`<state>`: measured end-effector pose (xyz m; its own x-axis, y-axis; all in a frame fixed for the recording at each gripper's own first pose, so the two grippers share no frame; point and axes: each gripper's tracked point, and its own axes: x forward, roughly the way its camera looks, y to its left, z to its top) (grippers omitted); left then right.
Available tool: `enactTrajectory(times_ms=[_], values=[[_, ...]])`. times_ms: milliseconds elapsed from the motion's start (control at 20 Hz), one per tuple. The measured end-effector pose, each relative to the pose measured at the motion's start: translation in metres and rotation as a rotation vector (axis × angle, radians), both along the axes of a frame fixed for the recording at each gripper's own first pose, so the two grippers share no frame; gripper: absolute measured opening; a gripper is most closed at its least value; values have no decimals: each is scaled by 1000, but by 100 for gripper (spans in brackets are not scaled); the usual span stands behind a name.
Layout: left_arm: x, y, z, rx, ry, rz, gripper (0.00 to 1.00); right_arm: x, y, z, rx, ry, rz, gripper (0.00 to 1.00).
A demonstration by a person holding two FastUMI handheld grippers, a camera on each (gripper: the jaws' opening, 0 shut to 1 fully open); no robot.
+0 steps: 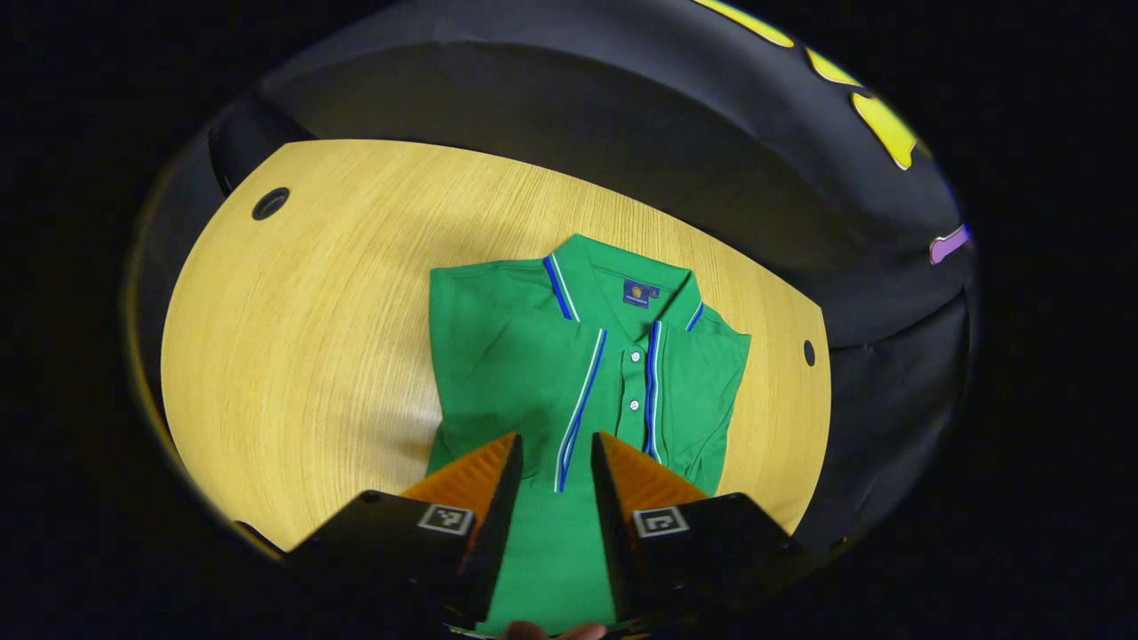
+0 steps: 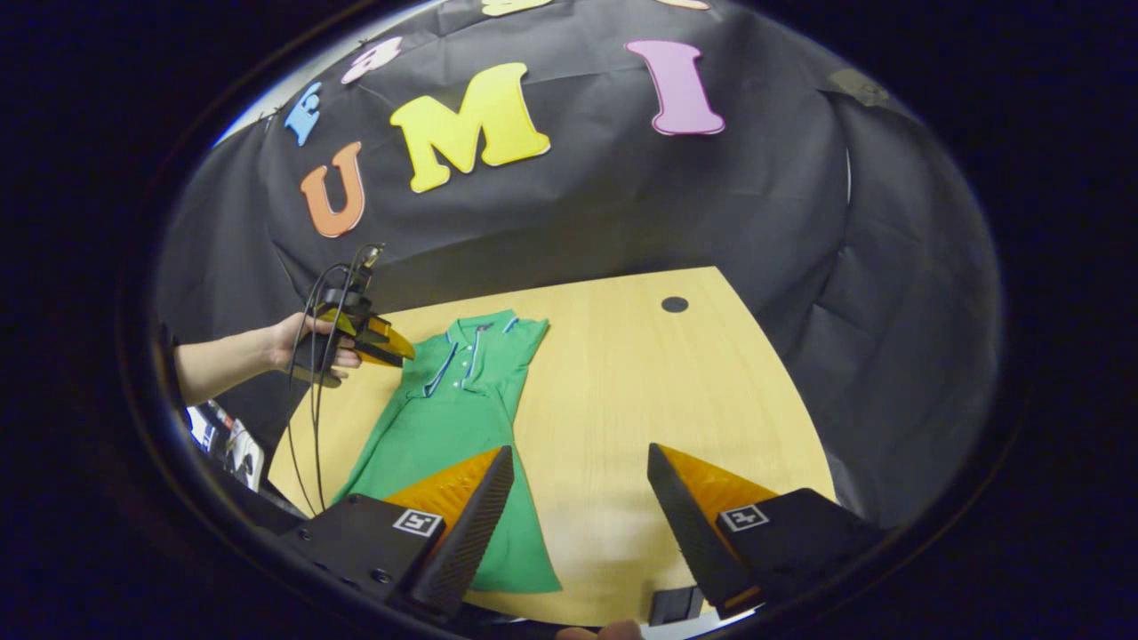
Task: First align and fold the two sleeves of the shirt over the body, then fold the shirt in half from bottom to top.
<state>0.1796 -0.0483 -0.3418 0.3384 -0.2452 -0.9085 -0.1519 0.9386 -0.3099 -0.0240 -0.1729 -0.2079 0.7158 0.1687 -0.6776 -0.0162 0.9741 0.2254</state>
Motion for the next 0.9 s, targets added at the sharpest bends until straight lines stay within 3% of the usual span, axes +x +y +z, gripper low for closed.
enactTrajectory(times_ms=[50,100,150,200,350,650,900], values=[[-2,4,5,10,-11,17,62,5,2,-2,-7,-6,15,100],[-8,6,9,14,-20,27,77,9,5,-3,-18,-10,29,97],[-14,11,14,35,-35,33,96,14,8,-5,-32,-11,44,88],[-20,19,19,65,-56,31,93,16,12,-6,-51,-14,62,98],[-48,35,48,118,-158,11,94,22,29,-2,-121,-54,134,100],[-138,55,101,92,-360,52,94,8,79,-14,-68,-19,200,98],[-230,87,106,179,-399,-85,94,-14,99,-25,-138,0,257,97]])
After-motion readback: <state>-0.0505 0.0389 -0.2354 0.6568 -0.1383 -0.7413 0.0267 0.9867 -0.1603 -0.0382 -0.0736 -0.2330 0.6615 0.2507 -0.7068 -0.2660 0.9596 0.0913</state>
